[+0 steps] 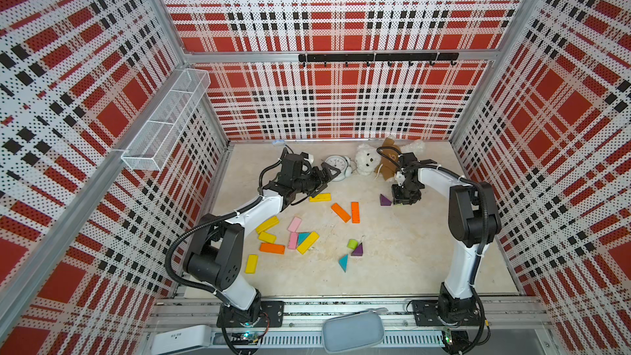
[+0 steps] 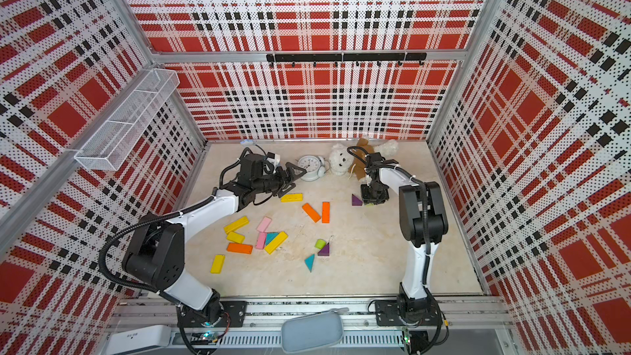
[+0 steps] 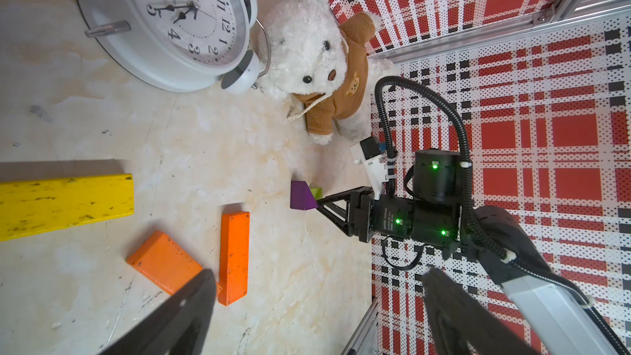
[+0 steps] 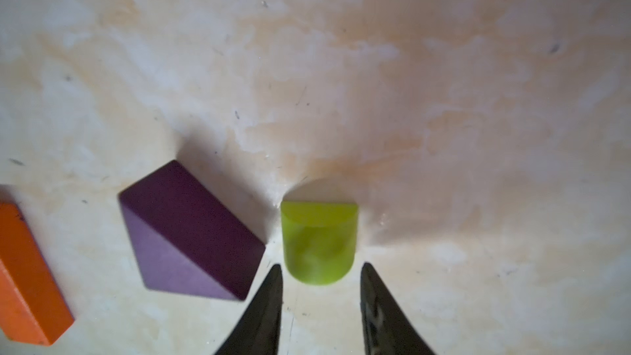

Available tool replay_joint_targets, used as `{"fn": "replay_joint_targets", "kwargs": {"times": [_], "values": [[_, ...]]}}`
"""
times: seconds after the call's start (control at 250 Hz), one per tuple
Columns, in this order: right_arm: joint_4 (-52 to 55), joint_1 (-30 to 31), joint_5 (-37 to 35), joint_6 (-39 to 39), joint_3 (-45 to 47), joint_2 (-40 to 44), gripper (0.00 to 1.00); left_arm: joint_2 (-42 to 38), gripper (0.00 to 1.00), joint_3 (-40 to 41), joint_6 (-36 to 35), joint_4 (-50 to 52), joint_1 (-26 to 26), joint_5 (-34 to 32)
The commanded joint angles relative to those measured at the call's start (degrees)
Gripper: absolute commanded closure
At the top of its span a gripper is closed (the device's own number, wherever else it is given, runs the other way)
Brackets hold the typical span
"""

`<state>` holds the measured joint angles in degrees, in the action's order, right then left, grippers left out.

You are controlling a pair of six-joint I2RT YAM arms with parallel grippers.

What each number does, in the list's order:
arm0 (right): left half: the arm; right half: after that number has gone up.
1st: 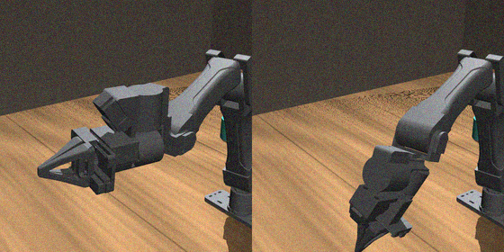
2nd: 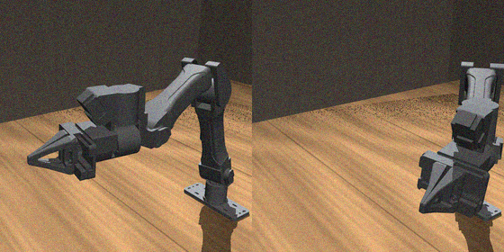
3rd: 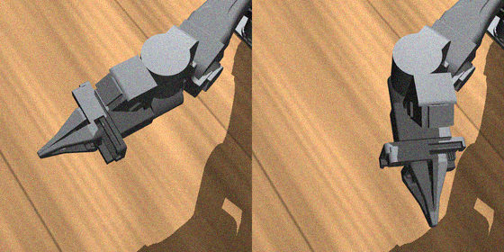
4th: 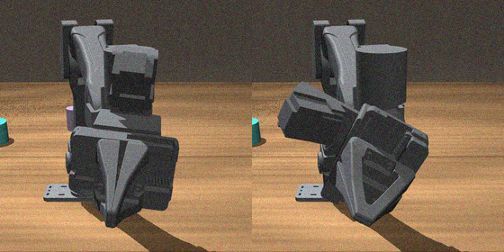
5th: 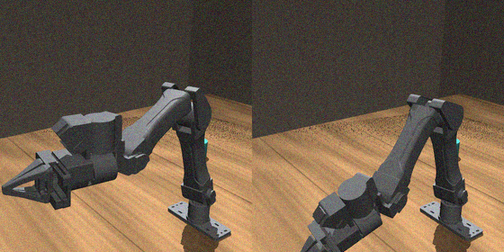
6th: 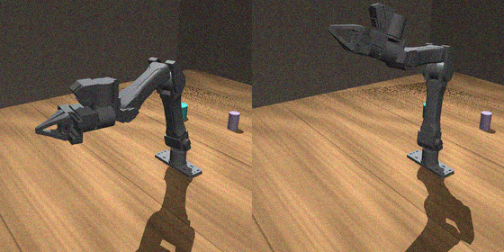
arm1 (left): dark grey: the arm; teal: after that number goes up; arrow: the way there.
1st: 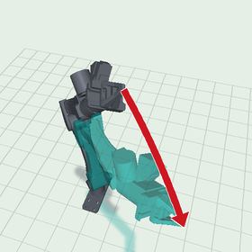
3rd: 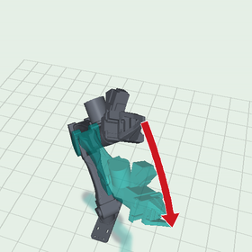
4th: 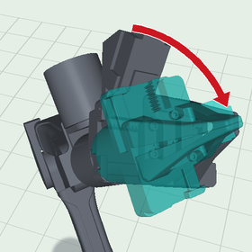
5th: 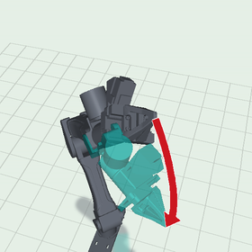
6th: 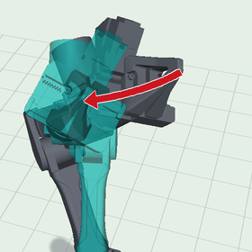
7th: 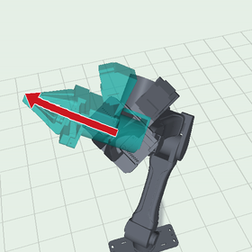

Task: Assemble a carrot with building blocks
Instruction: Assemble the building block at the center of the board, then pick up the building block from the center of the board.

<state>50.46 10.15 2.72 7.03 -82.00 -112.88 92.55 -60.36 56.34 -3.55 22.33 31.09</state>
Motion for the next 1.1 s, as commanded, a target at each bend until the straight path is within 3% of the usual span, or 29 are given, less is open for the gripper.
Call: {"fn": "replay_joint_targets", "kwargs": {"times": [0.0, 0.408, 1.097], "values": [[0.6, -0.8, -0.8, 0.1, -0.7, 2.7, 0.61, 0.4, 0.04, -0.9, -0.3, -1.6, 0.5, 0.6], [0.1, -3.9, -0.9, 1.4, -1.6, -1.8, 0.62, 0.9, 0.04, -1.1, -0.4, -1.6, 1.6, 1.2], [-0.4, -3.9, -0.3, 1.1, -2.5, -4.7, 0.61, 1.9, 0.03, -1.4, -0.5, -1.7, 2.3, 1.8]]}}
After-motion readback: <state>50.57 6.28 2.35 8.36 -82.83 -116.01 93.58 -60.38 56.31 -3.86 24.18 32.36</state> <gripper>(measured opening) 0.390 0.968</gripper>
